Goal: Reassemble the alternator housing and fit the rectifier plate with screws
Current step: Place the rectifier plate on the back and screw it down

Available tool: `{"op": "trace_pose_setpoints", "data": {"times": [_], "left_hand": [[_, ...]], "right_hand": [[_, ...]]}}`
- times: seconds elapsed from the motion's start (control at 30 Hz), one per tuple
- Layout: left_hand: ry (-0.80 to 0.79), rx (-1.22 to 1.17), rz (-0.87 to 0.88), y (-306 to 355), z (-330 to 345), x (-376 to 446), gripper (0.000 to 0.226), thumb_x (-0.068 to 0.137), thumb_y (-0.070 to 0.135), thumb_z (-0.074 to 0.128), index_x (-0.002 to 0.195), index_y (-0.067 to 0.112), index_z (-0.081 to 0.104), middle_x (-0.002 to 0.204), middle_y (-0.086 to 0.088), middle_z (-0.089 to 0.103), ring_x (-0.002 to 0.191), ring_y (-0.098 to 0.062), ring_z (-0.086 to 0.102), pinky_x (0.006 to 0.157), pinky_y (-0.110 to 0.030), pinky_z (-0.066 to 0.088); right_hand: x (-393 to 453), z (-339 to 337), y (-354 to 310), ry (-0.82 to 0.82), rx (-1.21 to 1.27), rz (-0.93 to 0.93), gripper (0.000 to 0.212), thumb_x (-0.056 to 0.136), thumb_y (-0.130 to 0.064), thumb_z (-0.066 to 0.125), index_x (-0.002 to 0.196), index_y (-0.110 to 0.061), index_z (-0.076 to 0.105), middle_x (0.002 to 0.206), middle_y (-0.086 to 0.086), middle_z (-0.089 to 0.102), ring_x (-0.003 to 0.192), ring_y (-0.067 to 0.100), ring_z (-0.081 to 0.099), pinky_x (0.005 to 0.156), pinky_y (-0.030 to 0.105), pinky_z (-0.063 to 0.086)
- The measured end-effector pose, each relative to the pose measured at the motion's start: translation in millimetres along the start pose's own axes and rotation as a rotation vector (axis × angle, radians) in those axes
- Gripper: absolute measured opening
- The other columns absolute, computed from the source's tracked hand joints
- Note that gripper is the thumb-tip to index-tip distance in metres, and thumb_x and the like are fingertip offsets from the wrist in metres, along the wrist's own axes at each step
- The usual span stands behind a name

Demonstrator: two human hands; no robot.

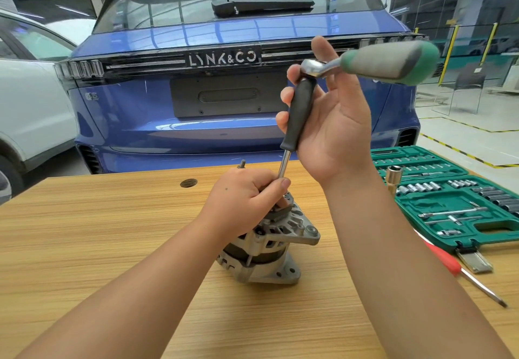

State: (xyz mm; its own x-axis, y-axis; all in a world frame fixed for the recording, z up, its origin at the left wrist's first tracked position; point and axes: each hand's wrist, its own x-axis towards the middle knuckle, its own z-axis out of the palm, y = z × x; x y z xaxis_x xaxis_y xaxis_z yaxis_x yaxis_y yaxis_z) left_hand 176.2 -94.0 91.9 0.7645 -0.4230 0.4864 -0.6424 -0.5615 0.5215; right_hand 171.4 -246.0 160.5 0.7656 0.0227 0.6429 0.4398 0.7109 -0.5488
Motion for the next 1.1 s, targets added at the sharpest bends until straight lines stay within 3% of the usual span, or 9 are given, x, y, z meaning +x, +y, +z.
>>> {"op": "trace_pose_setpoints", "data": {"times": [0.13,0.23,0.3,0.53,0.73,0.8,0.9,1.1], "left_hand": [[-0.002,-0.004,0.008,1,0,-1,0.031,0.103,0.032,0.057,0.082,0.021,0.077,0.074,0.018,0.072,0.07,0.002,0.062,0.061,-0.016,0.043],[-0.027,0.018,0.011,1,-1,0,0.028,0.102,0.036,0.057,0.084,0.025,0.076,0.074,0.014,0.073,0.073,-0.003,0.064,0.062,-0.022,0.047],[-0.038,0.024,0.021,1,-1,0,0.027,0.102,0.037,0.058,0.084,0.026,0.075,0.073,0.011,0.072,0.07,-0.006,0.063,0.059,-0.022,0.046],[-0.044,0.028,0.03,4,-2,-1,0.022,0.102,0.036,0.059,0.082,0.036,0.069,0.074,0.011,0.072,0.071,-0.007,0.064,0.061,-0.029,0.051],[-0.032,0.001,0.008,2,-1,-1,0.027,0.101,0.035,0.059,0.082,0.026,0.075,0.076,0.021,0.071,0.069,0.002,0.063,0.059,-0.012,0.043],[-0.033,0.012,0.003,2,-1,-1,0.027,0.101,0.036,0.058,0.083,0.025,0.075,0.075,0.018,0.071,0.07,0.0,0.063,0.059,-0.016,0.045],[-0.039,0.037,0.002,3,-1,-1,0.027,0.101,0.038,0.058,0.085,0.025,0.075,0.074,0.011,0.073,0.073,-0.007,0.065,0.066,-0.034,0.054],[-0.032,0.042,0.055,4,-2,-2,0.023,0.101,0.034,0.06,0.083,0.029,0.072,0.069,0.009,0.07,0.062,-0.003,0.058,0.053,-0.017,0.041]], "right_hand": [[1,3,-3,0.118,-0.078,-0.003,0.018,0.101,-0.034,0.052,0.11,-0.019,0.057,0.084,-0.003,0.06,0.071,0.013,0.053,0.06,0.027,0.042],[4,8,-6,0.384,-0.361,-0.168,0.038,0.091,-0.034,0.069,0.114,-0.01,0.051,0.073,-0.002,0.055,0.06,0.014,0.05,0.051,0.026,0.042],[5,10,-7,0.466,-0.471,-0.25,0.035,0.093,-0.03,0.072,0.113,-0.008,0.053,0.072,0.0,0.053,0.055,0.013,0.047,0.05,0.025,0.043],[4,13,-9,0.423,-0.495,-0.248,0.013,0.095,-0.022,0.071,0.09,-0.014,0.061,0.06,-0.005,0.054,0.051,0.011,0.048,0.049,0.025,0.045],[5,7,-15,0.252,-0.124,0.094,0.013,0.099,-0.028,0.061,0.088,-0.02,0.061,0.068,-0.005,0.06,0.055,0.011,0.051,0.052,0.024,0.041],[4,8,-14,0.281,-0.18,0.056,0.01,0.098,-0.024,0.064,0.09,-0.019,0.06,0.067,-0.004,0.06,0.054,0.011,0.052,0.05,0.024,0.04],[2,12,-10,0.377,-0.33,-0.078,0.016,0.093,-0.02,0.072,0.091,-0.017,0.057,0.062,-0.003,0.057,0.049,0.012,0.049,0.048,0.024,0.04],[4,16,-9,0.53,-0.585,-0.273,0.027,0.09,-0.015,0.076,0.085,-0.013,0.05,0.056,-0.001,0.052,0.043,0.013,0.047,0.043,0.022,0.042]]}}
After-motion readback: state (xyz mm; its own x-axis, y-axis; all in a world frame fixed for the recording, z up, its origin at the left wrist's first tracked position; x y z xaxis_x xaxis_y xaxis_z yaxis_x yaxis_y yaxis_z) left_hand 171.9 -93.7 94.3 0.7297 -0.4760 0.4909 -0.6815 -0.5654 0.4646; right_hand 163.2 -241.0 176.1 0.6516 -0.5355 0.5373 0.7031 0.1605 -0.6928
